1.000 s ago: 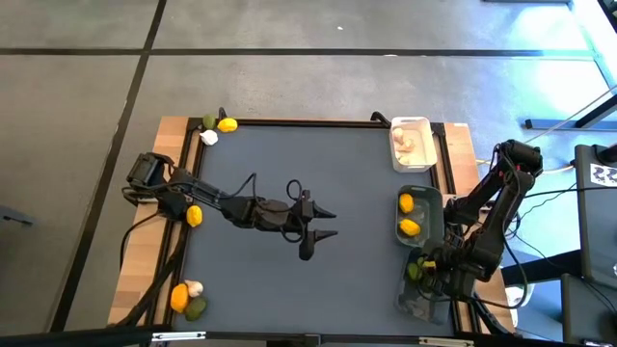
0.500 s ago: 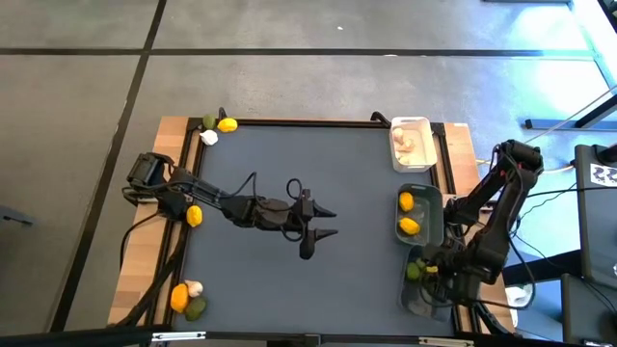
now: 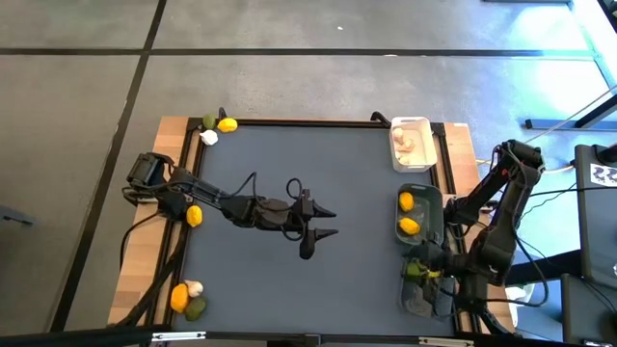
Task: Sort produce into baskets
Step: Put the yellow lemon into the gray bin
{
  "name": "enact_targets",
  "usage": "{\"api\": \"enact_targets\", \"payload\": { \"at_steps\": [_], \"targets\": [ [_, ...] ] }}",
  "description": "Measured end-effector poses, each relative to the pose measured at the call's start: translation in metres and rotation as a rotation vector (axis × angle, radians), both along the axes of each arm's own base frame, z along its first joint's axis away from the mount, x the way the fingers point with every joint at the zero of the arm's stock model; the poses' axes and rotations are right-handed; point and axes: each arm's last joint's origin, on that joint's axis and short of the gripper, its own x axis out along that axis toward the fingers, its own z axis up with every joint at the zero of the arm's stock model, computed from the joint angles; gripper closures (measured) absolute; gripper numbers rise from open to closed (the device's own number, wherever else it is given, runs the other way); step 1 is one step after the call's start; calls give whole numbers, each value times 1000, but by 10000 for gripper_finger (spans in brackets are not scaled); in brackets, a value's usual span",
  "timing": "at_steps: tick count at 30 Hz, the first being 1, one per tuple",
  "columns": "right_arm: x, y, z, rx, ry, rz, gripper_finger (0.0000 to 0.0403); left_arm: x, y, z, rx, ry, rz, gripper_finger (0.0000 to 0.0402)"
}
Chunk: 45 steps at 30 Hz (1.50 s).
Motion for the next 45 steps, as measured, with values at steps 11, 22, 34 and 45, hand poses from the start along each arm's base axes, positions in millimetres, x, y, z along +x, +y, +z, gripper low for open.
{"api": "enact_targets", "payload": {
  "at_steps": [11,22,34,45],
  "targets": [
    [53,-19,-1,-244,-66,-32,130,0,0,-1,6,12,-1,174],
    [102,-36,-9,-296,-51,-20,130,-2,1,-10,26,106,-1,174],
    [123,-26,-26,-320,-66,-1,130,-11,1,-22,17,277,11,174],
    [124,-26,-27,-322,-67,-1,130,-36,7,4,40,368,18,174]
  ]
}}
